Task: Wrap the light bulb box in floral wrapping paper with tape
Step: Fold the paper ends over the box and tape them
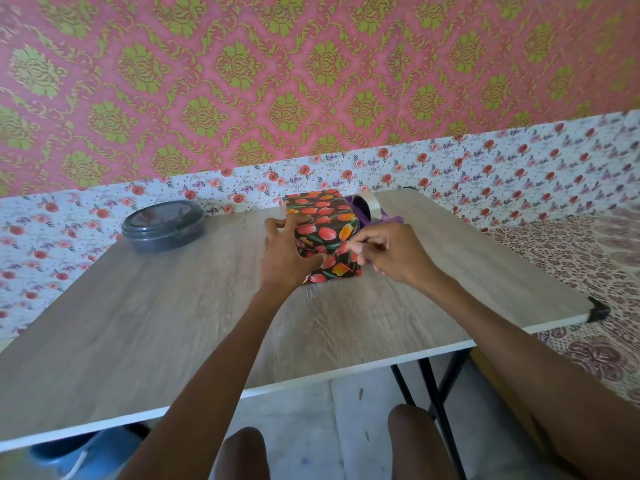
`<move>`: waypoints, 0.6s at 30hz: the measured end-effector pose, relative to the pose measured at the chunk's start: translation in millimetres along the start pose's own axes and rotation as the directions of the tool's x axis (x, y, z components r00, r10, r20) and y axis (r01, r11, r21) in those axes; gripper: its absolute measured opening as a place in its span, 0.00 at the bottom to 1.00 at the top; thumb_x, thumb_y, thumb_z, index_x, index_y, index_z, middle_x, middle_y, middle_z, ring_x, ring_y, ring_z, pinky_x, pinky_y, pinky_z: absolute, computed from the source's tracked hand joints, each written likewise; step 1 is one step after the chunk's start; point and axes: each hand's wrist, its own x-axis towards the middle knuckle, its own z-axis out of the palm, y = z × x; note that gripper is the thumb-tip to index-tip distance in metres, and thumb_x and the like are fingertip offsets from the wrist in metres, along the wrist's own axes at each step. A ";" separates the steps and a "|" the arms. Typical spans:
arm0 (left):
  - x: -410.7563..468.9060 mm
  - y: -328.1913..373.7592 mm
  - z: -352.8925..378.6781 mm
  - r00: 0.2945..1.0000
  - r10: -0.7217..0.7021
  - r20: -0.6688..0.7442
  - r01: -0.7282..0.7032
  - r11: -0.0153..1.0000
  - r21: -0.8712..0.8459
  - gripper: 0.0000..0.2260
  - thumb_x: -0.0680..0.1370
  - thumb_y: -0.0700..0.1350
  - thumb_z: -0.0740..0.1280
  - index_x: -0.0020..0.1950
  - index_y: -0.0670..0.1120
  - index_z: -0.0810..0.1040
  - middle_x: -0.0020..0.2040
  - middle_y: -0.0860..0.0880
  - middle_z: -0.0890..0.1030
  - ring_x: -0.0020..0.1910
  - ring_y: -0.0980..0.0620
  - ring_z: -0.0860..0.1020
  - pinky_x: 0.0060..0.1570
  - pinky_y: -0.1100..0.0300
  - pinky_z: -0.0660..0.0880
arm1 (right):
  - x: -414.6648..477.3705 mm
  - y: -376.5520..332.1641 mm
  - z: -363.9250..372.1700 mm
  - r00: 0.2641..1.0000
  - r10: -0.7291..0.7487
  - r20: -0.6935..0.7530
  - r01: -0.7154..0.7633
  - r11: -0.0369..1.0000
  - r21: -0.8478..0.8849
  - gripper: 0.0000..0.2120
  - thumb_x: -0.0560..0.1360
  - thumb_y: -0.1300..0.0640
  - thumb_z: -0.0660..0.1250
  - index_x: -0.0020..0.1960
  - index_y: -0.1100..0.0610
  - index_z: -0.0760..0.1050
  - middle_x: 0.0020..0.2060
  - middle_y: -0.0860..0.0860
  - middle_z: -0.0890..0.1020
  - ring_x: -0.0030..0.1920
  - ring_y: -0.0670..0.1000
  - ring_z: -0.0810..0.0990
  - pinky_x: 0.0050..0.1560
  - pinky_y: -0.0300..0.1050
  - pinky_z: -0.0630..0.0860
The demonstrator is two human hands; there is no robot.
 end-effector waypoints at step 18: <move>0.5 -15.2 3.0 0.991 0.123 -0.044 -0.127 0.985 -0.120 0.33 0.65 0.55 0.79 0.65 0.55 0.70 0.58 0.50 0.65 0.58 0.45 0.75 0.54 0.45 0.79 | 26.3 -8.6 42.7 0.977 -0.105 0.185 0.210 0.611 -0.763 0.52 0.76 0.54 0.71 0.77 0.52 0.30 0.29 0.49 0.78 0.24 0.49 0.73 0.22 0.40 0.62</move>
